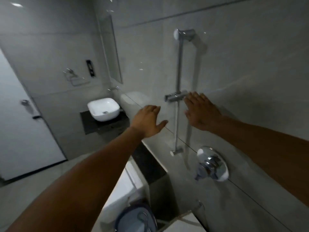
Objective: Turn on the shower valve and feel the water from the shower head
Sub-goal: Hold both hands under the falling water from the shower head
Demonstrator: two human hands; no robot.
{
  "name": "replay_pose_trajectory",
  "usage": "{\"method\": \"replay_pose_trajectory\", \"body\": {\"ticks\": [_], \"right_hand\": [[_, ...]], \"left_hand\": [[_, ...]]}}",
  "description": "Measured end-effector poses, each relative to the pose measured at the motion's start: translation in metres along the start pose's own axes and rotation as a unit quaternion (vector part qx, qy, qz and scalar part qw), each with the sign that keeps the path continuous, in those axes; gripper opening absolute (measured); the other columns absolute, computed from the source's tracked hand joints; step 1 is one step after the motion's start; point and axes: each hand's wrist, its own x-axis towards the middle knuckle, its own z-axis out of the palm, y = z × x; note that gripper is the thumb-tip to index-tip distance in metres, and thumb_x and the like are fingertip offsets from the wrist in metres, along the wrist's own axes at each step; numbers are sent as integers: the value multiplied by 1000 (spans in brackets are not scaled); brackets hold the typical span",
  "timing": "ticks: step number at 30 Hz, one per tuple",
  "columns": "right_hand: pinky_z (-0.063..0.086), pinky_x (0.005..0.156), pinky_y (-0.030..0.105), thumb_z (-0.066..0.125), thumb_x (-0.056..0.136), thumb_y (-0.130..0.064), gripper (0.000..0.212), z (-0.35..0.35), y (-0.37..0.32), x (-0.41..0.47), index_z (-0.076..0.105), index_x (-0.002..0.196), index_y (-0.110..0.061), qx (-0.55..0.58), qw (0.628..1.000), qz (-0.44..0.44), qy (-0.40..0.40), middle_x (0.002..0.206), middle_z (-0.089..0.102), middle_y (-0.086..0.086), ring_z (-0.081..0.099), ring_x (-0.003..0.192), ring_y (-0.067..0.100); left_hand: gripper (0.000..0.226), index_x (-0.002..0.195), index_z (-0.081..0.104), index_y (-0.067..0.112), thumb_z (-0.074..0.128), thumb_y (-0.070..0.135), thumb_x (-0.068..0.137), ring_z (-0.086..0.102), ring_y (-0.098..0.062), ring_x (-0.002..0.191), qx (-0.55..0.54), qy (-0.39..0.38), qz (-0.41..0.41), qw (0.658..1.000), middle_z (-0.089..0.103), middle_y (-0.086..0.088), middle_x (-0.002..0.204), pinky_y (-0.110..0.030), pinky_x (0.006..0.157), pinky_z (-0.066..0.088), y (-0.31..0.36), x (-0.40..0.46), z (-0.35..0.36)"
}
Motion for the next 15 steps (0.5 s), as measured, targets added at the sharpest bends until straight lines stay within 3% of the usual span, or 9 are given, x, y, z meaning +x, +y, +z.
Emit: {"method": "replay_pose_trajectory", "body": {"ticks": [7, 15], "right_hand": [[5, 122, 41, 27, 99, -40, 63, -132, -144, 126, 20, 152, -6, 185, 975, -73, 95, 163, 14, 16, 10, 151, 28], [8, 122, 41, 23, 100, -43, 63, -291, -306, 168, 21, 152, -7, 296, 915, -201, 188, 163, 15, 14, 12, 151, 27]], "left_hand": [[80, 146, 44, 10, 34, 69, 92, 42, -32, 136, 158, 100, -138, 973, 47, -13, 150, -46, 109, 37, -121, -50, -217], [83, 139, 49, 7, 25, 71, 91, 49, -37, 129, 339, 150, -280, 886, 54, -16, 141, -49, 99, 44, -180, -188, -426]]}}
